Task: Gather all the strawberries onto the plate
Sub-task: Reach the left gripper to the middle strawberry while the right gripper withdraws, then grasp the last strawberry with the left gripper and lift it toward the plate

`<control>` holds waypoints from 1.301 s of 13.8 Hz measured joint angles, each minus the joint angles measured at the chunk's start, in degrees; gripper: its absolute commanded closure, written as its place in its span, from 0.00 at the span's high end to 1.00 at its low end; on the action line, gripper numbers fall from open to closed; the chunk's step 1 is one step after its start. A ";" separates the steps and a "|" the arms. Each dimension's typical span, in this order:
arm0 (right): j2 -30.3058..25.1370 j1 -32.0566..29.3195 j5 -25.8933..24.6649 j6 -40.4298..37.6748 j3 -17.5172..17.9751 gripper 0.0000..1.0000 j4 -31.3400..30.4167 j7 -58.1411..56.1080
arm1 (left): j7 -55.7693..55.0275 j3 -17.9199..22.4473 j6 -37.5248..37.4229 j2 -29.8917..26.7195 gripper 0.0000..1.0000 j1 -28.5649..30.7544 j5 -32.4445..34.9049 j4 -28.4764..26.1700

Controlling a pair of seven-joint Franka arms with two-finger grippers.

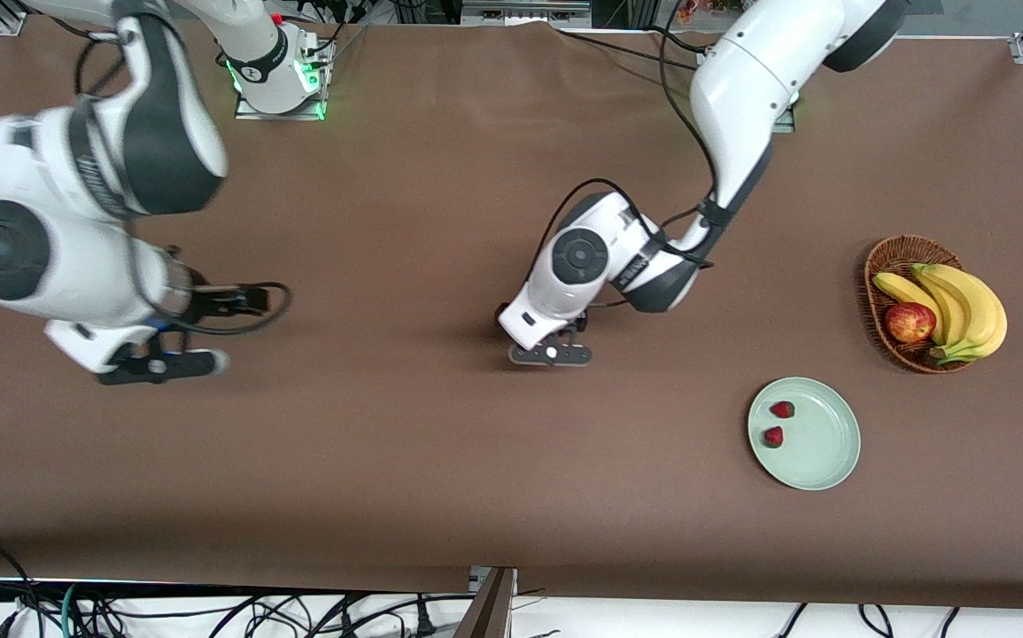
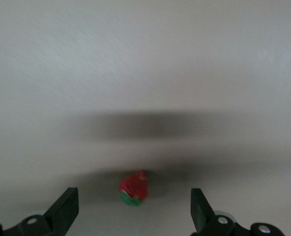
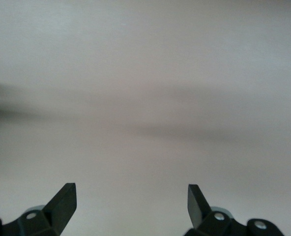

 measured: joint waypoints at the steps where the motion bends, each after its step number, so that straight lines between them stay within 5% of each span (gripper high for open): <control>1: -2.08 -1.90 0.01 -0.53 -0.01 1.00 -1.24 -0.77 | -0.11 1.20 0.02 0.14 1.00 -1.61 0.01 -0.06; 4: -10.75 -4.97 0.02 -1.54 0.01 1.00 -7.99 -1.02 | -0.11 3.06 0.05 1.82 1.00 -3.24 3.90 -0.33; 5: -13.72 -5.29 0.02 -1.72 0.02 1.00 -10.52 -1.02 | -0.11 3.22 0.23 2.58 0.93 -3.22 5.47 -0.33; 6: -16.56 -5.45 0.02 -1.82 0.07 1.00 -13.21 -1.02 | -0.10 3.34 0.37 3.17 0.74 -3.22 6.28 -0.34; 8: -21.39 -5.89 0.01 -1.53 0.13 1.00 -17.32 -1.00 | 0.00 3.33 0.45 3.64 0.64 -3.24 6.63 -0.33; 10: -24.44 -7.14 0.01 -1.44 0.17 1.00 -18.67 -1.00 | 0.01 3.06 0.56 3.63 0.33 -3.37 6.63 -0.30; 13: -26.82 -9.89 0.01 -1.46 0.17 1.00 -19.41 -1.16 | 0.01 3.06 0.61 3.63 0.03 -3.56 6.73 -0.26; 18: -26.28 -10.18 0.01 -1.45 0.30 1.00 -20.65 -1.65 | 1.04 3.53 0.68 2.97 0.00 -3.03 6.80 0.67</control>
